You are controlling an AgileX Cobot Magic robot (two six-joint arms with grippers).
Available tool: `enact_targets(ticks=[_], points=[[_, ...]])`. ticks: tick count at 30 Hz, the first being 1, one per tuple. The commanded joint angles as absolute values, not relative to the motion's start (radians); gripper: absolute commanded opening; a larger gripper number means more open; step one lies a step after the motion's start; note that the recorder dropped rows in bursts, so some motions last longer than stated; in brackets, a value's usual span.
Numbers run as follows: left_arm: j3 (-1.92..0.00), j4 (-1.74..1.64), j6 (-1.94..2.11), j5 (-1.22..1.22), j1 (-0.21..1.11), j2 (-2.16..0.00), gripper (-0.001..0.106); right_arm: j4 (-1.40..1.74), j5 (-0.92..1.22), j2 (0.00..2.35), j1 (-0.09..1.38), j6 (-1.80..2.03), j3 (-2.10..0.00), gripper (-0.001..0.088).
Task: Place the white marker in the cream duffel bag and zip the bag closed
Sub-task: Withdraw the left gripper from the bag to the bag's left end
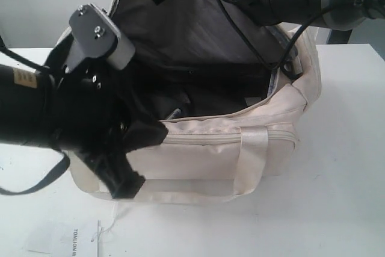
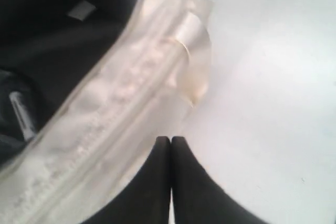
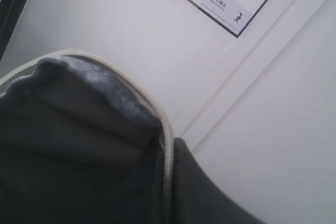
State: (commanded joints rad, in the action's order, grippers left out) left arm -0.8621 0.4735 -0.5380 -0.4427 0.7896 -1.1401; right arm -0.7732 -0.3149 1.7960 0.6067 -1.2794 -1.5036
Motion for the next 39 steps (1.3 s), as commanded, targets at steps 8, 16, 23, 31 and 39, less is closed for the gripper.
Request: enact_targets(ticks=[8, 16, 23, 31, 39], points=[[-0.863, 0.328, -0.433, -0.633, 0.682, -1.140, 0.000, -0.773, -0.315, 1.796, 0.607, -1.279, -1.504, 0.0000], [-0.887, 0.328, -0.421, -0.641, 0.503, -1.092, 0.000, -0.773, -0.315, 1.796, 0.607, -1.279, -1.504, 0.0000], [-0.935, 0.328, -0.369, -0.586, 0.327, -1.084, 0.000, -0.773, -0.315, 1.796, 0.607, -1.279, -1.504, 0.0000], [-0.951, 0.335, -0.271, -0.446, 0.182, -1.094, 0.000, -0.773, -0.315, 1.796, 0.607, -1.279, -1.504, 0.0000], [-1.070, 0.370, -0.248, -0.466, 0.112, -1.205, 0.006, -0.773, -0.315, 1.796, 0.607, -1.279, -1.504, 0.0000]])
